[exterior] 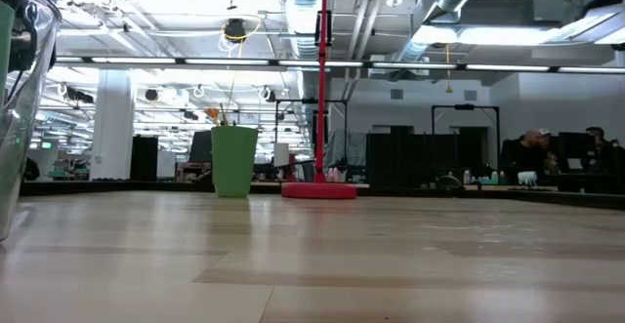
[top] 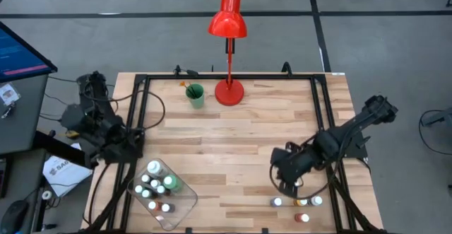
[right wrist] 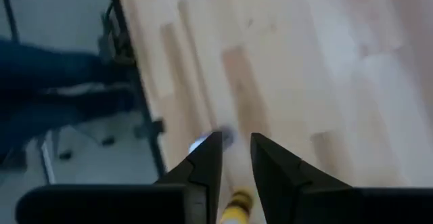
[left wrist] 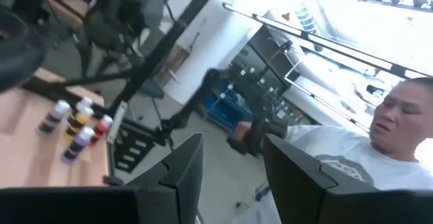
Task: Pick & Place Paint Supplies
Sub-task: Move the gray coloring bottle to the center of the table
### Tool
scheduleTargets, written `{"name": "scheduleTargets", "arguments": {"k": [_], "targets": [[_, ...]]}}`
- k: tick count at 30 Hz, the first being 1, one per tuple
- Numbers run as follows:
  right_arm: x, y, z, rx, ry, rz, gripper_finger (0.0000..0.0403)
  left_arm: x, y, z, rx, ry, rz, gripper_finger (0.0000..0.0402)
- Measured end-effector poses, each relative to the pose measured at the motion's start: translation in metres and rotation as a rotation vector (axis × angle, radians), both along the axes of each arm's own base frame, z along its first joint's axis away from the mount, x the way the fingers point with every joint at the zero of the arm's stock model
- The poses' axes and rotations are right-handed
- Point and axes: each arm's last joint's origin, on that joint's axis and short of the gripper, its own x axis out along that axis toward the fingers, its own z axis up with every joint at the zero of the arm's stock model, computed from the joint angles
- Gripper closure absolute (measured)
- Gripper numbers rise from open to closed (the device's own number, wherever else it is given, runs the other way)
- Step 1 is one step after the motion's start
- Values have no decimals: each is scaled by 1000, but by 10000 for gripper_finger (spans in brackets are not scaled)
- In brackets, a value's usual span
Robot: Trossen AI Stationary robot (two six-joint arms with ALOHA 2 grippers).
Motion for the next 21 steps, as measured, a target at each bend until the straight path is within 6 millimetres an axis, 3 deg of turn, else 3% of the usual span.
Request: {"name": "scheduleTargets", "arguments": {"k": [6, 11, 15, 21], "targets": [[10, 17, -11, -10, 193, 28, 340, 2, 4, 1, 141, -47, 167, 259], [-5, 28, -3, -222, 332, 1, 368, 13, -5, 5, 301, -63, 402, 259], [-20, 28, 28, -259, 86, 56, 398, 20, -3, 18, 291, -50, 514, 259], [-57, -19, 94, -275, -426, 41, 401, 36, -3, 31, 304, -42, 617, 259]]}}
